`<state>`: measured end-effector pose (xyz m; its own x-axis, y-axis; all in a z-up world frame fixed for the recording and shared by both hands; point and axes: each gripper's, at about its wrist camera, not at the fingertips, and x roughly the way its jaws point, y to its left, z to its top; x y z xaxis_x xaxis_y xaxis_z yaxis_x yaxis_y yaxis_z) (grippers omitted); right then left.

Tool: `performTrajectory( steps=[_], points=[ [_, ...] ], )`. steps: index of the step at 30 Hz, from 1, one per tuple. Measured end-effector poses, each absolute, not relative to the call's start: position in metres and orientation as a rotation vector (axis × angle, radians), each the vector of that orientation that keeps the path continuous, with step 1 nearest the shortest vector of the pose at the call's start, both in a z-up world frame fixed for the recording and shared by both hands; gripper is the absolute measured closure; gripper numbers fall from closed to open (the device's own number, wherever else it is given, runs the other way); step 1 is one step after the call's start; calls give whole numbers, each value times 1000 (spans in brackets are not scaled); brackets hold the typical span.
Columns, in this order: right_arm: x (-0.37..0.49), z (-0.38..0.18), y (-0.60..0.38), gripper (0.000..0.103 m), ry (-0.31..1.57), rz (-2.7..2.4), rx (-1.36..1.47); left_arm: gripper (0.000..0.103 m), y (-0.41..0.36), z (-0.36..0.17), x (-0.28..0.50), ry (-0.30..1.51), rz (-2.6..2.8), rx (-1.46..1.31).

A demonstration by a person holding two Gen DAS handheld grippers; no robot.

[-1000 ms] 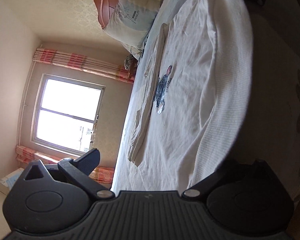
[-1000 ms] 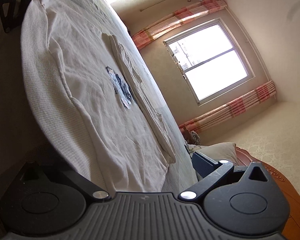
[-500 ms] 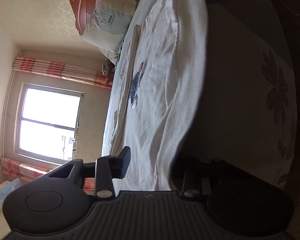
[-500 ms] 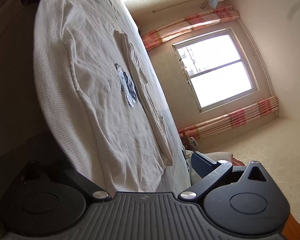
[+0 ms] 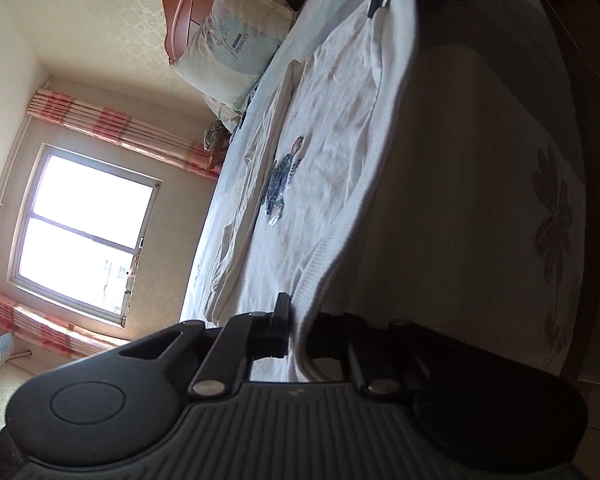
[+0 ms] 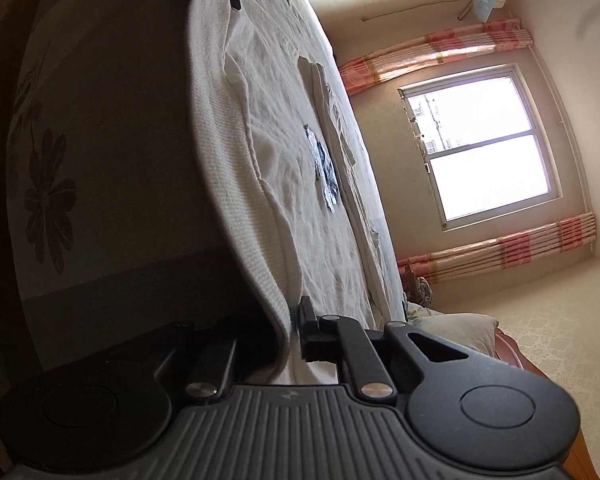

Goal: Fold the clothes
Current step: 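Close both grippers on the ribbed hem of the sweatshirt, then lift the hem with both grippers and fold it over toward the collar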

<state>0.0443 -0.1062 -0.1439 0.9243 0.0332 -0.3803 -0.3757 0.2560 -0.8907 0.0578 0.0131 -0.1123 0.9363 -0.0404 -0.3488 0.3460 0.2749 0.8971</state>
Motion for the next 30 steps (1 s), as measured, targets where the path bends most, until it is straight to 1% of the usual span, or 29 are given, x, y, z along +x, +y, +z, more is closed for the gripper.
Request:
performTrajectory(
  steps=[9, 17, 30],
  points=[
    [95, -99, -111, 90, 321, 251, -1300, 97, 18, -60, 118, 272, -289, 1217],
    [177, -72, -111, 90, 339, 215, -1278, 97, 25, -32, 208, 326, -298, 1130],
    [312, -63, -123, 90, 366, 185, -1198, 97, 37, -25, 323, 415, -279, 1028]
  ],
)
